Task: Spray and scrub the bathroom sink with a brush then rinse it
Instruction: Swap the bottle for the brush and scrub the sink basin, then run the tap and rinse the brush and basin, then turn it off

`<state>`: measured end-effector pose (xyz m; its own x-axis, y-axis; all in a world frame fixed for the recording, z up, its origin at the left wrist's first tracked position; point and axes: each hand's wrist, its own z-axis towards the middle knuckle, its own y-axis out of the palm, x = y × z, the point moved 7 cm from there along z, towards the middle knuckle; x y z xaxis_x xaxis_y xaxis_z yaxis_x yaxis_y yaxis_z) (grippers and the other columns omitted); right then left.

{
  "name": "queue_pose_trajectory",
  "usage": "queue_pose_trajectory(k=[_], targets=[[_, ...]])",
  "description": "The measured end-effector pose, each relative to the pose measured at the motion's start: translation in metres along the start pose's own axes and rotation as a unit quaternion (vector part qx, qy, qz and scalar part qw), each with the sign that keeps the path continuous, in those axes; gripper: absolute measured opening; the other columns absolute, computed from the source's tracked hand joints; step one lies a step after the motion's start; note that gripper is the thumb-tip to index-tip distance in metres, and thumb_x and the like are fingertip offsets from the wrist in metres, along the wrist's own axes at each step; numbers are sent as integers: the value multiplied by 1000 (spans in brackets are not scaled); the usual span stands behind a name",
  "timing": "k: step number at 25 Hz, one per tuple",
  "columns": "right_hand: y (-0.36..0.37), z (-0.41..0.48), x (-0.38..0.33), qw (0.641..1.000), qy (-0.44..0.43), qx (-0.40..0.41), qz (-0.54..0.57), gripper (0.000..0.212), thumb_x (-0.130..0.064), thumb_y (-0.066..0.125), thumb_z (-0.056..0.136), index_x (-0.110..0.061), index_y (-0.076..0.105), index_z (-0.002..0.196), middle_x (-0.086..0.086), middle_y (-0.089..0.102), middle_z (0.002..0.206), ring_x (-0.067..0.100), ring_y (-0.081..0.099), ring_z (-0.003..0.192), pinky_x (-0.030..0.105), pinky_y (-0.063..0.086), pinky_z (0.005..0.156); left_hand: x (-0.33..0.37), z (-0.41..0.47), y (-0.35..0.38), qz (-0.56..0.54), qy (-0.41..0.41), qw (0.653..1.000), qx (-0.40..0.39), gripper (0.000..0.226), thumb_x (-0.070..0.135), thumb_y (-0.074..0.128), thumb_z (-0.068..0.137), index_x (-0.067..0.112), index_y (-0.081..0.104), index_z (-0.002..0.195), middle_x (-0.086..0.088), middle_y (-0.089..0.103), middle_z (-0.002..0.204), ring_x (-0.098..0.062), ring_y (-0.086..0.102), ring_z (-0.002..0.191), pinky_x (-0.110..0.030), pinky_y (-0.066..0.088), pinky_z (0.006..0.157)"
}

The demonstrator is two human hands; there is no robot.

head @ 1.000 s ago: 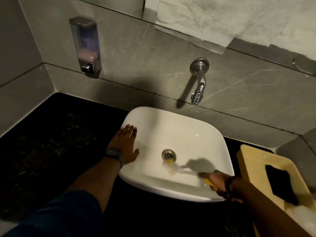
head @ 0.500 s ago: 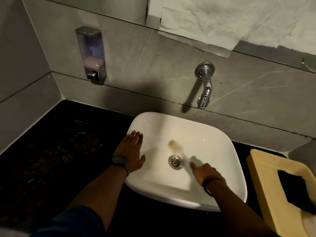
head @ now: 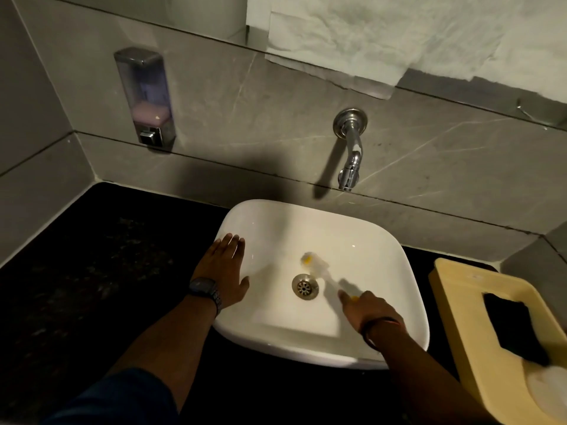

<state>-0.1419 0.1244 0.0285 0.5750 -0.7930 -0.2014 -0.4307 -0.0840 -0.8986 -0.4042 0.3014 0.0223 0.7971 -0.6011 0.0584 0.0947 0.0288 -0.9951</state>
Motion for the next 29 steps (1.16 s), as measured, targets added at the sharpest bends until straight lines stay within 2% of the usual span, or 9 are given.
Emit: queue_pose_trajectory(k=[4,6,8,10,14,17,23,26,29], targets=[[-26,13,55,995,85,-31,50,76,-62,46,86,-3,45,135,22,52,137,37,52,120,38,43,98,-3,1,-1,13,0,1000,-16,81,48,44,85,7,9,146,-13,14,157,-26,6,145,-40,5,118],[-16,-1,60,987,60,-93,119,68,-56,57,84,-2,52,127,22,66,106,33,63,93,36,47,81,0,-4,1,29,7,999,-44,78,48,43,87,8,11,146,-12,13,157,-26,5,145,-39,5,118],[3,-27,47,974,35,-178,138,62,-59,63,76,-6,58,107,8,53,61,23,50,51,30,39,51,16,-5,-4,3,10,998,-65,71,47,42,89,10,19,145,-11,19,156,-25,9,144,-38,7,118],[19,-46,25,965,-2,-236,115,56,-67,61,68,-13,55,82,1,43,44,18,38,35,22,28,40,37,3,-31,-136,-48,989,-12,61,47,44,91,12,34,139,-11,37,148,-28,27,139,-40,20,115],[-6,-61,-9,954,-23,-255,153,51,-69,58,71,-21,43,61,-7,30,32,13,23,25,14,18,35,75,53,-109,-479,-148,857,120,39,40,44,94,12,58,118,-13,60,124,-31,54,113,-37,42,94],[-55,-44,3,954,15,-199,225,59,-72,54,72,-18,37,56,-3,26,35,14,19,27,11,17,38,103,98,-143,-620,-158,765,74,24,27,41,96,20,62,88,-6,62,97,-24,51,93,-30,38,81],[-98,-8,27,943,55,-185,270,68,-83,48,63,-20,35,43,0,27,43,17,19,34,21,15,41,132,142,-127,-698,-105,708,-2,27,25,39,98,16,63,106,-9,64,108,-18,54,95,-28,38,75],[-101,1,26,936,65,-221,267,67,-83,47,63,-19,34,44,1,24,45,16,17,37,22,15,43,138,154,-115,-763,-106,637,-31,21,26,37,99,20,57,102,-1,68,86,-16,58,86,-31,40,79],[-100,4,23,929,65,-246,270,66,-81,48,64,-19,35,44,0,24,45,15,16,38,21,14,42,140,163,-116,-774,-99,621,-72,21,23,37,99,15,55,103,1,69,68,-11,64,68,-28,46,67]])
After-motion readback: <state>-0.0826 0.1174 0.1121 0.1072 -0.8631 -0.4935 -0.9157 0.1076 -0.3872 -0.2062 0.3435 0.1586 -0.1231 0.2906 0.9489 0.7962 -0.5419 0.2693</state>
